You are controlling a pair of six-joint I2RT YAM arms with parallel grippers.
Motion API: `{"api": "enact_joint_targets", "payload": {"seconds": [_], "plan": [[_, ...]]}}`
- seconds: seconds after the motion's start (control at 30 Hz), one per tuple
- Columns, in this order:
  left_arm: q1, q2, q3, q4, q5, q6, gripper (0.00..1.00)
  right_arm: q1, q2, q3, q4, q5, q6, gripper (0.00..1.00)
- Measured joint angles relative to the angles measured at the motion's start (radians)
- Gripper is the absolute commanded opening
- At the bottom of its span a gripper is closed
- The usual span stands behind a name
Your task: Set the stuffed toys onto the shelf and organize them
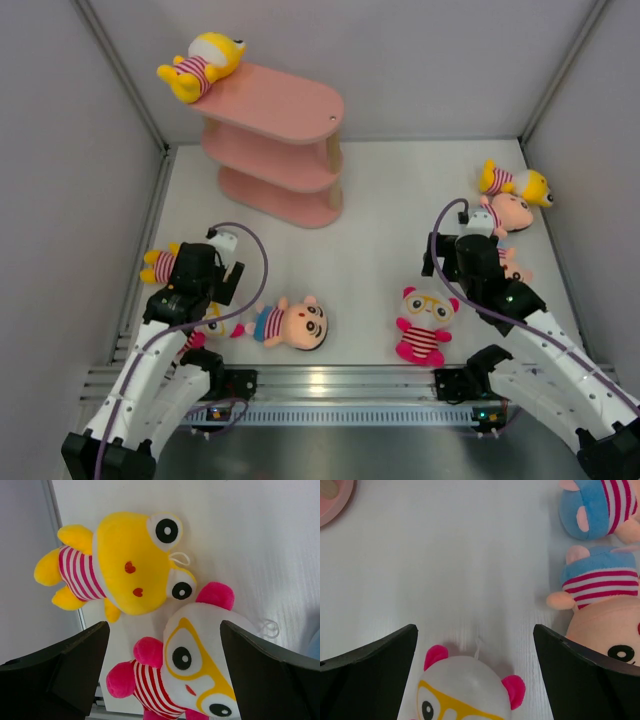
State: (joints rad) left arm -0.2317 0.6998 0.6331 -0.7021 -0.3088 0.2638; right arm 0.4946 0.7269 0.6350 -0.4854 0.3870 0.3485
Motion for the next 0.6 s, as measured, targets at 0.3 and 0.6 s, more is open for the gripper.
{"api": "enact_joint_targets", "payload": {"seconds": [0.3, 0.6], "plan": [[0.000, -0.003, 0.018, -0.002, -0.007, 0.029, 0.98, 0.000, -0.036, -0.001, 0.035, -0.057, -0.015, 0.99], [0.061, 0.189, 0.212, -0.013, -0.118, 0.218, 0.98, 0.000, -0.052, -0.007, 0.074, -0.114, -0.031, 0.99]]}}
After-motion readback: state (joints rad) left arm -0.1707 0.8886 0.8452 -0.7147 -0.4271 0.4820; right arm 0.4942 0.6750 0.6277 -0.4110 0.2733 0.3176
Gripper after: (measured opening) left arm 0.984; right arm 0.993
